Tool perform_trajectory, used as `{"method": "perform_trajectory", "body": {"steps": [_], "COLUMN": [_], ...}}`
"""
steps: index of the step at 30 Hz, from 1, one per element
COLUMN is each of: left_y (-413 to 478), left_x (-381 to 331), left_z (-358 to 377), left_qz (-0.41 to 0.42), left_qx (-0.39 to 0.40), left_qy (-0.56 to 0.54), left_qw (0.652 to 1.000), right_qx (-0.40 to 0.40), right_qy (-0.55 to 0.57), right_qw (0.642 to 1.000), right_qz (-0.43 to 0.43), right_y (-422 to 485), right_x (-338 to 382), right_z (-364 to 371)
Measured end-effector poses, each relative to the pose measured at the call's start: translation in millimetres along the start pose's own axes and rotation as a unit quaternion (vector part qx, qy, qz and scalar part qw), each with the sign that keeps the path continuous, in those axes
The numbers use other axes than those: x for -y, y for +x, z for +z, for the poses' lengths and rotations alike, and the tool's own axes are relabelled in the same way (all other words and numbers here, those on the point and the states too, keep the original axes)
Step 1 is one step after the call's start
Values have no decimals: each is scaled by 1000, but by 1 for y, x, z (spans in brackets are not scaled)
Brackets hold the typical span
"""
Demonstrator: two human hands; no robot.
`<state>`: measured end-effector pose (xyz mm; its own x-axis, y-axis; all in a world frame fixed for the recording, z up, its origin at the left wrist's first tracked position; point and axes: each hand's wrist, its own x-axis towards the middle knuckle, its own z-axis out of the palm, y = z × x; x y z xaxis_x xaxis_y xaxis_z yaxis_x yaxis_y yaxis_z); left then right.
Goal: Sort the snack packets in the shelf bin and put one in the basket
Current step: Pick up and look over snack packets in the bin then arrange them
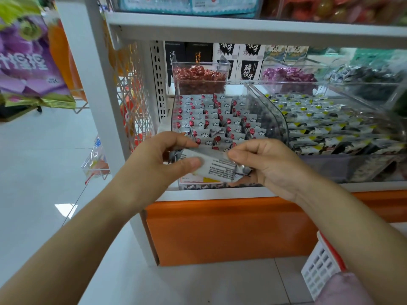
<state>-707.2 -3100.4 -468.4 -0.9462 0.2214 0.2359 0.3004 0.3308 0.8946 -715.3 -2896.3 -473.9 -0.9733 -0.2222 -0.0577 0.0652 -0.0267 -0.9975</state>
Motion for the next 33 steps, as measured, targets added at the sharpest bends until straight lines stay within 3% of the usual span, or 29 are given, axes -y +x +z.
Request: {"method": "perform_trajectory", "body": {"steps": [5,9,11,15,18,23,28,31,33], "left_y": [7,10,11,24,35,40,39,37,37], "left_x": [12,12,8,14,31,47,44,43,42], "left_z": [-1,-2,-1,-10,-12,-7,-5,-5,-6], "left_qz": [-55,-66,-48,32,23,3,10,11,4], "left_qx": [-51,-82,-83,-151,-102,5,29,38,39], "left_qy": [-26,-22,-22,202,325,355,310,298,296], "left_qw": [997,994,995,967,940,935,950,954,954], "right_qx": [22,-34,-79,-182,-225,-140,-60,5,52], "right_qy": [72,-86,-95,-49,-156,-419,-550,-647,-673], "right_qw": [996,985,976,960,936,860,803,739,719], "right_qz": [-48,-147,-180,-205,-223,-254,-221,-189,-166], "right_y": [-2,-2,3,22,49,88,115,120,123], "right_x": [-9,-14,-11,6,20,37,28,21,25], "right_z": [7,16,18,10,11,31,48,47,43]}}
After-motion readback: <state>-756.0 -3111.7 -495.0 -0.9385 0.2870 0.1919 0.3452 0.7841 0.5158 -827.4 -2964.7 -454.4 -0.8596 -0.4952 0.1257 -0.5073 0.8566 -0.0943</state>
